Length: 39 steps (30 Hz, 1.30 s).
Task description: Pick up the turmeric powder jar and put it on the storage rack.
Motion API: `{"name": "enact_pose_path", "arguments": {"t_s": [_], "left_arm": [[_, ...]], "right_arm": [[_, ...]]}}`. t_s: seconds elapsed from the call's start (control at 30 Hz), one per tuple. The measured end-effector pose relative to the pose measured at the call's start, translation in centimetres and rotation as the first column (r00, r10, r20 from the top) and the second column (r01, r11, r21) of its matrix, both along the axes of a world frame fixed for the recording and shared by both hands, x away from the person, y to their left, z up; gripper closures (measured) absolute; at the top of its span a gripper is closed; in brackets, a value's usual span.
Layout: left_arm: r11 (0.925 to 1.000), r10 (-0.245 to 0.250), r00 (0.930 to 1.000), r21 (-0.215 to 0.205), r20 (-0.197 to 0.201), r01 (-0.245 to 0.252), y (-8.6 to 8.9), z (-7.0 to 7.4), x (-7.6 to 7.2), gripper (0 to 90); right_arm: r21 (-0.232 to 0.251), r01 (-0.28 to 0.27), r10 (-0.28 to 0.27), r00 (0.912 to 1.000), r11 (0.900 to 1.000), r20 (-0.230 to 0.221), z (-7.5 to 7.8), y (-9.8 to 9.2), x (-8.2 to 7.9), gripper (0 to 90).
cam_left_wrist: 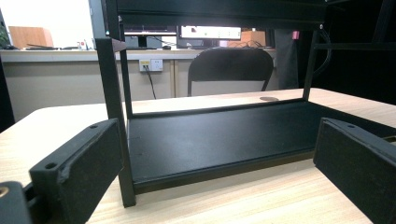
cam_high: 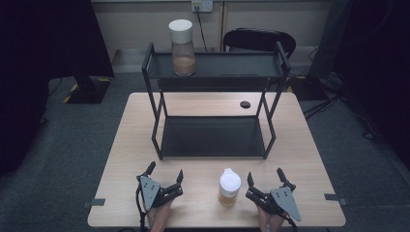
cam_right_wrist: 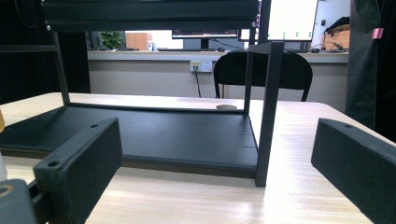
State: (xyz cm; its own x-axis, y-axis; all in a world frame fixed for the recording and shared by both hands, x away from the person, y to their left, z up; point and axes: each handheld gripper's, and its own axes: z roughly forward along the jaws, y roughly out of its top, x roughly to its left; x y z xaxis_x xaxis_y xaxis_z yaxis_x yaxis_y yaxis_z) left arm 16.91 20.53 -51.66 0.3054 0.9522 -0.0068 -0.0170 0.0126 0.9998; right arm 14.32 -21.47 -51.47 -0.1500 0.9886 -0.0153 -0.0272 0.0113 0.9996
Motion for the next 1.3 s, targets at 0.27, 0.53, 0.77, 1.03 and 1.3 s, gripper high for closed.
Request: {"name": "enact_pose_path", "arguments": {"t_s": [0.27,0.53,0.77,1.03,1.3], "left_arm": [[1.0,0.005,1.0,-0.001,0.0,-0.005,-0.1,0.0,0.0,0.9],[1.0,0.009,1.0,-0.001,0.0,-0.009,-0.1,0.0,-0.1,0.9],[1.0,0.009,1.0,-0.001,0.0,-0.009,-0.1,0.0,-0.1,1.0],[1.0,0.01,1.0,-0.002,0.0,-0.01,-0.1,0.0,-0.1,1.0],[1.0,0.009,1.0,-0.002,0.001,-0.009,-0.1,0.0,-0.1,1.0]], "right_arm": [[0.001,0.004,-0.004,1.0,1.0,-0.003,1.5,0.1,-0.9,0.7],[0.014,-0.013,0.013,0.9999,1.0,0.002,3.8,0.0,-2.5,0.4],[0.013,-0.049,0.049,0.9986,0.999,0.022,4.9,0.8,-3.4,0.4],[0.01,-0.097,0.097,0.9944,0.995,0.041,5.5,2.0,-4.5,1.5],[0.003,-0.137,0.137,0.9897,0.991,0.041,5.3,3.7,-5.3,3.8]]}}
